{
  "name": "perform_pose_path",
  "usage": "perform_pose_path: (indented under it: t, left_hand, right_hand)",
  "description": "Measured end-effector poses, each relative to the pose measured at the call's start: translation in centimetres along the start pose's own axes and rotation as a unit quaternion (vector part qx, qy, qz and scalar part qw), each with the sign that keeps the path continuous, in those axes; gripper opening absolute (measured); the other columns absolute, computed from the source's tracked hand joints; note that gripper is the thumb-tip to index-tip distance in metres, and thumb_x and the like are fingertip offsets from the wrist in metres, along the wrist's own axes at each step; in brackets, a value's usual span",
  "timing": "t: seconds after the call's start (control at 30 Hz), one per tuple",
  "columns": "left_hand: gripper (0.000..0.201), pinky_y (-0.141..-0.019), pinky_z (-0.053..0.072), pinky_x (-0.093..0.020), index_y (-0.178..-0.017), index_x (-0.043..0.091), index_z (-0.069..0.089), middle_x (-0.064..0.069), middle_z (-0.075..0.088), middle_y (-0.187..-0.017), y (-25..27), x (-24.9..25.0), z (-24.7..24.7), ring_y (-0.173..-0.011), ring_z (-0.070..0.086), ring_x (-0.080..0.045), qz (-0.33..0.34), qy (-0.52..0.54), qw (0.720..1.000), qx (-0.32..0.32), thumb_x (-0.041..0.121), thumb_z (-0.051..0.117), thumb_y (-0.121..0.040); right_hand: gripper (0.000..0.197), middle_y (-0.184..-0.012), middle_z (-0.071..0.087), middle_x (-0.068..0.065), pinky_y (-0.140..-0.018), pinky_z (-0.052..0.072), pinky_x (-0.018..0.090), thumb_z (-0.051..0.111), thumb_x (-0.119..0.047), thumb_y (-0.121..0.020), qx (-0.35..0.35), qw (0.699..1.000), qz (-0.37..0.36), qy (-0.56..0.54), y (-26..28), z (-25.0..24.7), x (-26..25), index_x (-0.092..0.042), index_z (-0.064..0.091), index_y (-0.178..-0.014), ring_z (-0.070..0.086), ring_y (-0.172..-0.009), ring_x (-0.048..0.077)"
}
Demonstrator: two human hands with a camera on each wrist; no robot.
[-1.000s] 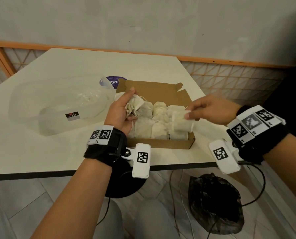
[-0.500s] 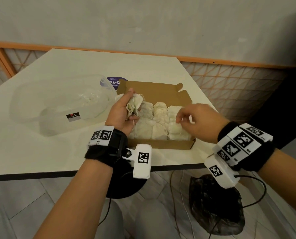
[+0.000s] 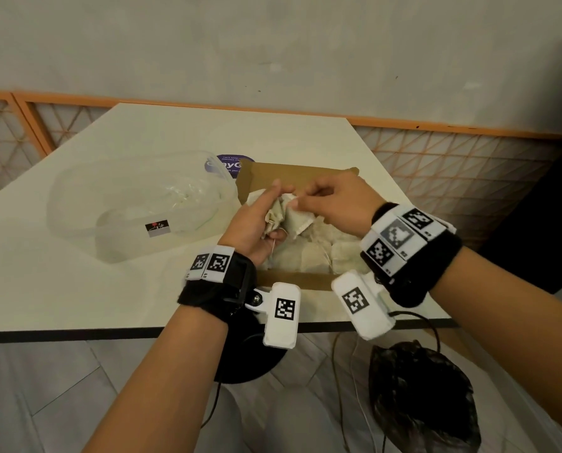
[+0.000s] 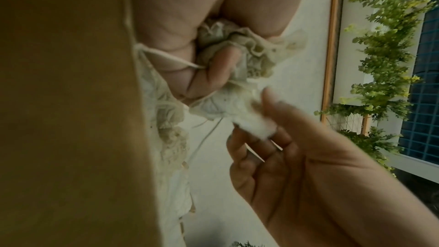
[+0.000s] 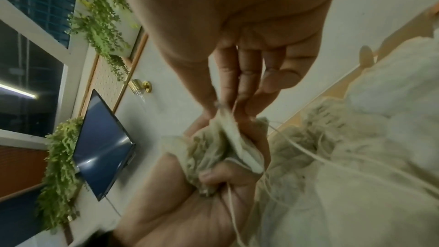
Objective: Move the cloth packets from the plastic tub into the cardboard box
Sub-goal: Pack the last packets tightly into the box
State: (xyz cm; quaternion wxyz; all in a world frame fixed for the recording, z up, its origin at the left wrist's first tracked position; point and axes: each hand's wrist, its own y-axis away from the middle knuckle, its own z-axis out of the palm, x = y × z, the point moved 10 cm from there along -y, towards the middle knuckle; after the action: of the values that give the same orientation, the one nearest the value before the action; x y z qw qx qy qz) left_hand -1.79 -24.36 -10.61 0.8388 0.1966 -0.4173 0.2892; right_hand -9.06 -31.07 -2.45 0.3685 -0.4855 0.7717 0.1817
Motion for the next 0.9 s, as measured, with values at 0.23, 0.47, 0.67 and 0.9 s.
perform_pose_path:
  t: [0.23, 0.47, 0.67, 0.9]
  left_hand:
    - [0.020, -0.030, 0.025, -0.011, -0.086, 0.015, 0.059, -0.001, 0.057, -0.071, -0.3, 0.5, -1.1, -0.052, 0.057, -0.003, 0.018, 0.040, 0.999, 0.030, 0.030, 0.050, -0.097]
    - [0.023, -0.029, 0.025, -0.011, -0.084, 0.017, 0.057, 0.005, 0.058, -0.059, -0.1, 1.5, -1.9, -0.049, 0.056, -0.002, 0.057, 0.126, 0.989, 0.050, 0.030, 0.045, -0.099]
    - [0.021, -0.028, 0.027, -0.012, -0.085, 0.015, 0.056, 0.004, 0.055, -0.067, 0.0, 1.8, -2.1, -0.051, 0.056, -0.002, 0.077, 0.152, 0.984, 0.052, 0.028, 0.045, -0.099]
    - [0.023, -0.029, 0.027, -0.012, -0.083, 0.015, 0.057, 0.002, 0.054, -0.071, -0.1, 1.7, -2.0, -0.050, 0.056, -0.002, 0.065, 0.153, 0.985, 0.044, 0.027, 0.045, -0.099]
  right_hand:
    - [0.012, -0.072, 0.062, 0.002, -0.060, 0.055, 0.020, 0.064, -0.011, -0.085, -0.009, 0.985, 0.039, -0.168, -1.3, -2.7, 2.1, -0.013, 0.061, -0.074, 0.060, -0.063, 0.012]
    - [0.011, -0.071, 0.063, -0.001, -0.055, 0.053, 0.016, 0.063, -0.003, -0.084, -0.163, 0.982, 0.056, -0.080, -0.9, 0.9, 2.7, -0.015, 0.063, -0.083, 0.060, -0.064, 0.008]
    - [0.014, -0.075, 0.057, 0.005, -0.055, 0.052, 0.016, 0.062, -0.001, -0.084, -0.289, 0.948, 0.132, -0.023, -0.8, 7.0, 4.4, -0.014, 0.062, -0.081, 0.054, -0.068, 0.014]
    - [0.014, -0.090, 0.067, 0.002, -0.072, 0.052, 0.027, 0.066, -0.014, -0.081, -0.148, 0.973, 0.033, 0.174, -3.0, 3.4, 2.3, -0.024, 0.060, -0.090, 0.060, -0.076, 0.016]
